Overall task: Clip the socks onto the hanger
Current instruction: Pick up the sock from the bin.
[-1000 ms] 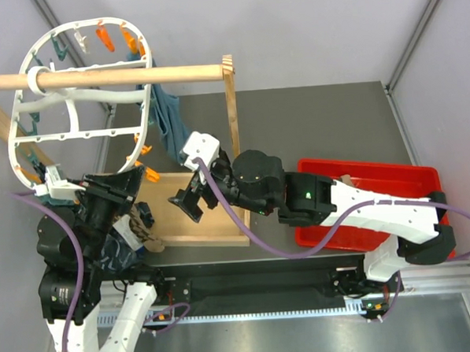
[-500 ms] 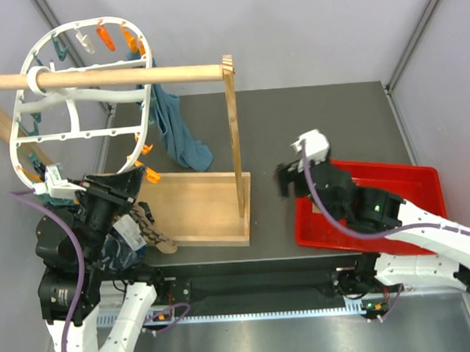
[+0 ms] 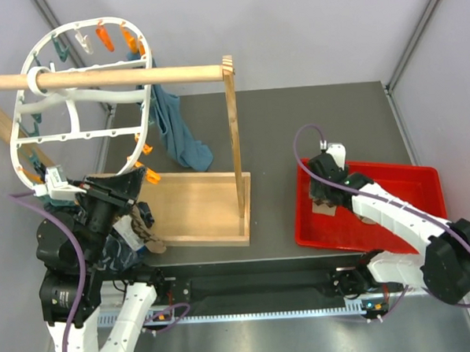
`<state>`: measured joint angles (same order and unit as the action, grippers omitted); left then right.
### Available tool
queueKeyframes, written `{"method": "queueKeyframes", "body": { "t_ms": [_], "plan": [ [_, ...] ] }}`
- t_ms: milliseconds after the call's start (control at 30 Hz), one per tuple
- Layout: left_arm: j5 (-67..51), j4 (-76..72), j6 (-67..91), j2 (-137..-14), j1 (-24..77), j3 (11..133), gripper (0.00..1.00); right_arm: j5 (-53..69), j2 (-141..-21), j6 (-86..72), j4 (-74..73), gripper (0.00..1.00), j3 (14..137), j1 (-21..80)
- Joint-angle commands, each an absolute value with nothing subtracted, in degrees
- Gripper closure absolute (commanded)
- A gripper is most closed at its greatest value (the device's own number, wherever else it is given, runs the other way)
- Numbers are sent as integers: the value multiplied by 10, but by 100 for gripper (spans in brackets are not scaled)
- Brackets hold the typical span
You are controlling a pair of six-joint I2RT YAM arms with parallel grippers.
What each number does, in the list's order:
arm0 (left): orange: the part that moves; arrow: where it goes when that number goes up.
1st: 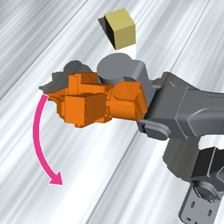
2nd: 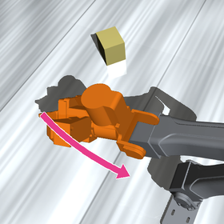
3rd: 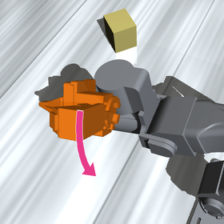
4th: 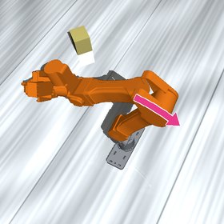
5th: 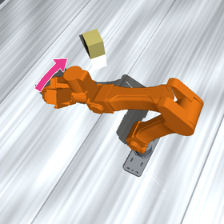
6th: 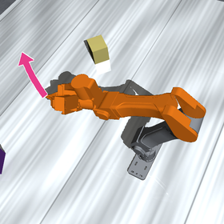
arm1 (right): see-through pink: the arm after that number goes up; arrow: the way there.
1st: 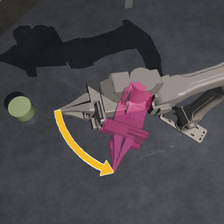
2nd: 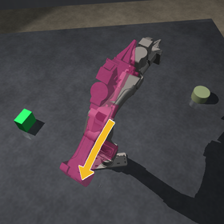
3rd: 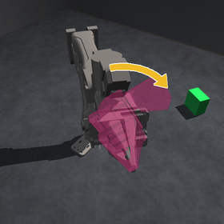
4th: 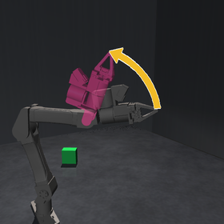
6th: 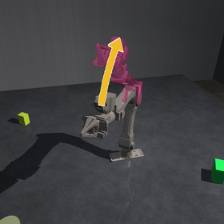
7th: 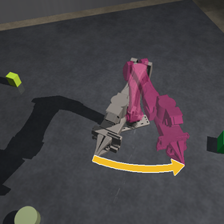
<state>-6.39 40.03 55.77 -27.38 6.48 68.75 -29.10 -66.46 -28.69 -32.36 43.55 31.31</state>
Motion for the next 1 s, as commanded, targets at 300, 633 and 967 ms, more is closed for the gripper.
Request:
{"method": "queueKeyframes", "body": {
  "t_ms": [300,633,967],
  "plan": [
    [-90,330,558,-270,69,680,100,-224,-747,-373,-235,40,363,294],
    [-93,334,556,-269,69,683,100,-186,-761,-390,-189,83,339,258],
    [-94,335,555,-269,69,685,100,-199,-568,-386,-266,100,381,250]
  ]
}}
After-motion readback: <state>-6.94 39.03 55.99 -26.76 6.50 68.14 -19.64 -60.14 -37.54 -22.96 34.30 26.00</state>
